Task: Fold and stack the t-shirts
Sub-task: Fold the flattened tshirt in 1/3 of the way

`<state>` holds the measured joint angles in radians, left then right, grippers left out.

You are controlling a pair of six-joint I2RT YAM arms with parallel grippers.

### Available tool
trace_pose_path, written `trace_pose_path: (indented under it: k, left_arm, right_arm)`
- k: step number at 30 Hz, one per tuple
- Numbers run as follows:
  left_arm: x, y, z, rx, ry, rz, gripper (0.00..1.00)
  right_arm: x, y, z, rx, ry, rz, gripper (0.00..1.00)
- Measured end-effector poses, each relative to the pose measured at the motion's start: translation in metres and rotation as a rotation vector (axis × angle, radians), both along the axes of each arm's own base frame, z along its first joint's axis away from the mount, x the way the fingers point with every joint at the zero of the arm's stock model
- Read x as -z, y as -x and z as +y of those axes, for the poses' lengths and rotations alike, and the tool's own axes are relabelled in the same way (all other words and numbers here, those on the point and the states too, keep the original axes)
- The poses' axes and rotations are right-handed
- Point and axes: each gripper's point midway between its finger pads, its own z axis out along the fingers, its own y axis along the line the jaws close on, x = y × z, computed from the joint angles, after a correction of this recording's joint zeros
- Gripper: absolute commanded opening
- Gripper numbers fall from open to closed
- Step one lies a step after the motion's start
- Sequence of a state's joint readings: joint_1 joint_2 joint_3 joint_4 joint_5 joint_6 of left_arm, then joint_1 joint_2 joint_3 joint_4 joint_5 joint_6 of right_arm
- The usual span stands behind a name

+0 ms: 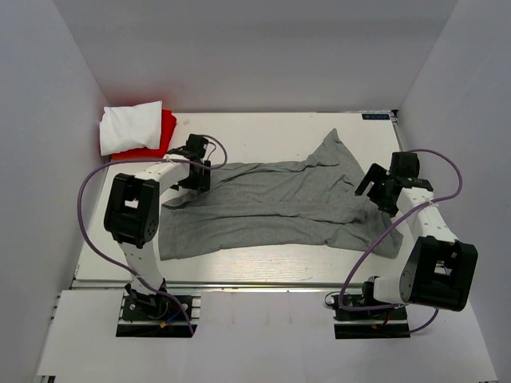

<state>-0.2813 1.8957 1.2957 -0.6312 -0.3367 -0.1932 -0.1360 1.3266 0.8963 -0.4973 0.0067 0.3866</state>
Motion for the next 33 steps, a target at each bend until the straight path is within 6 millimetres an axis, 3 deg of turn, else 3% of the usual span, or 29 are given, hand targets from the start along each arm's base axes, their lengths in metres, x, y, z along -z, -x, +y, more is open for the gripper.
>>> trace_pose_path:
  k: [4,10,13,19,28,33]
  left_arm:
    - [-0.018,-0.007,-0.002,-0.003,0.055,-0.083,0.99]
    - [-0.048,-0.020,-0.001,-0.015,0.089,-0.204,0.99]
    - [-0.037,-0.021,0.008,-0.053,0.063,-0.184,0.99]
    - [0.007,-0.020,0.031,-0.164,0.047,-0.093,0.99]
    - [0.005,-0.031,0.056,-0.282,0.082,-0.141,0.99]
    - [0.007,-0.038,0.060,-0.297,0.113,-0.151,0.99]
  right_arm:
    - [0.000,0.000,0.000,-0.005,0.000,0.000,0.90]
    - [0.000,0.000,-0.003,0.001,0.019,0.002,0.90]
    - [0.001,0.001,-0.004,0.002,0.023,0.003,0.90]
    - [0.001,0.001,-0.004,-0.004,0.028,0.003,0.90]
    - [0.001,0.001,-0.005,-0.010,0.032,0.003,0.90]
    - [0.001,0.001,-0.005,-0.012,0.033,0.004,0.90]
